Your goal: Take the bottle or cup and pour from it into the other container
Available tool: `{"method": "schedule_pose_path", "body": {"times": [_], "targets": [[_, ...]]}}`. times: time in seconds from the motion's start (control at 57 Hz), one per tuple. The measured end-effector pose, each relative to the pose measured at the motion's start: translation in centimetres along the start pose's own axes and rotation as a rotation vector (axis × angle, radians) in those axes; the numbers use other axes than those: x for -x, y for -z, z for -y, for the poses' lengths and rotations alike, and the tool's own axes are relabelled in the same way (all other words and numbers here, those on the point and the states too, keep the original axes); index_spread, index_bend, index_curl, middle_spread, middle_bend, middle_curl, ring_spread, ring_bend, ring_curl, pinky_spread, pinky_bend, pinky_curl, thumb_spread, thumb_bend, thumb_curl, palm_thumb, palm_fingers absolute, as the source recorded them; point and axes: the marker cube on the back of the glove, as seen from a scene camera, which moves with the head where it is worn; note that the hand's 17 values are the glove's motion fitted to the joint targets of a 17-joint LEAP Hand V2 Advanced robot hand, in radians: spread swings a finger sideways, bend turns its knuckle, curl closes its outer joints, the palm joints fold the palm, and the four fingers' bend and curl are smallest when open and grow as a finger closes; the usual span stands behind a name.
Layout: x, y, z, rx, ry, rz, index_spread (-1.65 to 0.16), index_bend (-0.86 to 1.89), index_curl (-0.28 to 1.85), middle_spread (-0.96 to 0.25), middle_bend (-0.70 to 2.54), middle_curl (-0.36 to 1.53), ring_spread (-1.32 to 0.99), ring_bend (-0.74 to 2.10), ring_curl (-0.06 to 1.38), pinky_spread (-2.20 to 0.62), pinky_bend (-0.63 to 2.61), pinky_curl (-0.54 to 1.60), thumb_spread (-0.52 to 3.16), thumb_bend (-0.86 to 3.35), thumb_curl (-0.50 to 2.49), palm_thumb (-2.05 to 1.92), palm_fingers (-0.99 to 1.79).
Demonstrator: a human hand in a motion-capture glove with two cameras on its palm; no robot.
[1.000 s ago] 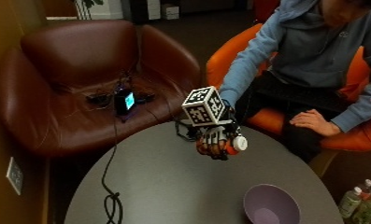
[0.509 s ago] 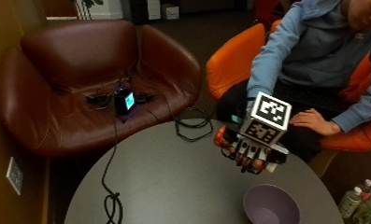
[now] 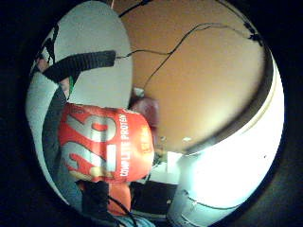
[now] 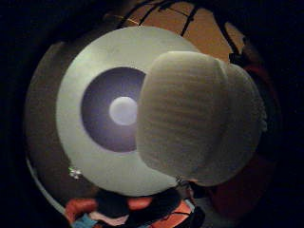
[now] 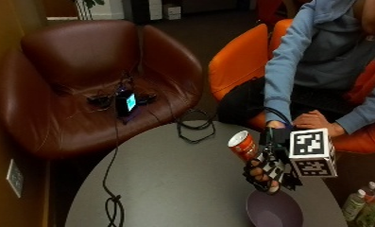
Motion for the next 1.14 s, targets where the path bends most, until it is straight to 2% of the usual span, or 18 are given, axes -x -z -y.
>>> {"method": "schedule_pose_path", "body": {"times": [0.123,0.368,1.14], "targets": [[0.6,0.3,0.1,-0.016,0.018,-0.108,-0.22,0.13,0.36,-0.12,0.38,0.5,-0.22,0.48,0.47,-0.3,0.36,0.39,0.1,-0.04,0.75,1.02,1.17],[1.2,0.2,0.3,-0.017,0.017,-0.154,-0.23,0.13,0.36,-0.13,0.39,0.5,-0.23,0.47,0.46,-0.31,0.37,0.39,0.11,-0.04,0.75,1.01,1.18],[3.6,-0.6,-3.0,-0.031,0.005,0.09,-0.24,0.13,0.35,-0.14,0.39,0.49,-0.23,0.47,0.46,-0.31,0.38,0.38,0.12,-0.04,0.75,1.0,1.18]]}}
